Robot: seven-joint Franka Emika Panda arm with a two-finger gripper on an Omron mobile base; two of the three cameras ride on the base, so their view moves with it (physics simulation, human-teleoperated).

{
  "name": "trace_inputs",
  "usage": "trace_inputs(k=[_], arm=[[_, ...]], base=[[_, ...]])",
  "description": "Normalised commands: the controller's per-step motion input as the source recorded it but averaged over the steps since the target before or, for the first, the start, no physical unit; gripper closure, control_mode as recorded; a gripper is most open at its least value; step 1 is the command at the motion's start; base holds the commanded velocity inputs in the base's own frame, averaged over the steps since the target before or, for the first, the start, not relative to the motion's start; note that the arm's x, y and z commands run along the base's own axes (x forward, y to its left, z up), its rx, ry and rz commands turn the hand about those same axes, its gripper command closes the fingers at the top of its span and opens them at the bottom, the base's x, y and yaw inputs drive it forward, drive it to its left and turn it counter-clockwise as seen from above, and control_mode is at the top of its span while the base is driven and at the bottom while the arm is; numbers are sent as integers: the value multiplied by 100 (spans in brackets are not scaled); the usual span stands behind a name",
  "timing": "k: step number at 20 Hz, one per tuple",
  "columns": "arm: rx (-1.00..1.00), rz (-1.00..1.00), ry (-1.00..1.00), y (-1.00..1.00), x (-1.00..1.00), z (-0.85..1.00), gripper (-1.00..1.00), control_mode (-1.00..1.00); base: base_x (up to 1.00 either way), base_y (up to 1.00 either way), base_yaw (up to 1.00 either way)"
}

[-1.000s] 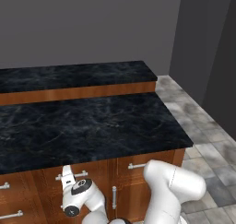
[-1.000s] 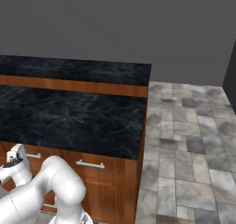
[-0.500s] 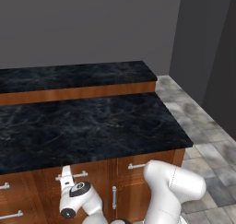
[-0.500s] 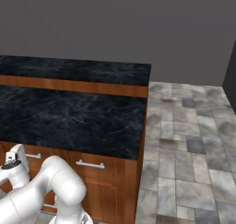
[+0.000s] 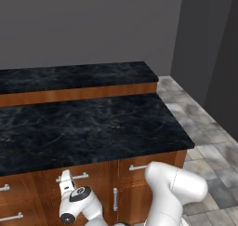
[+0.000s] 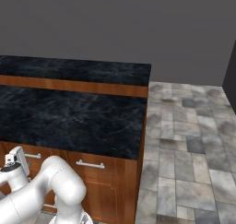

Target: Take the tongs from the drawer on the left and place them on the dining counter next to the tray containing the kebab skewer.

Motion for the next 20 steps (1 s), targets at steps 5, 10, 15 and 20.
trace_inputs(k=[5, 10, 15, 20], arm=[[0, 0, 0, 0, 16, 0, -100, -100], [0, 0, 0, 0, 29, 0, -100, -100], [0, 0, 0, 0, 13, 0, 100, -100], [0, 0, 0, 0, 0, 0, 100, -100]], base=[[0, 0, 0], [0, 0, 0], [0, 0, 0], [0, 0, 0]])
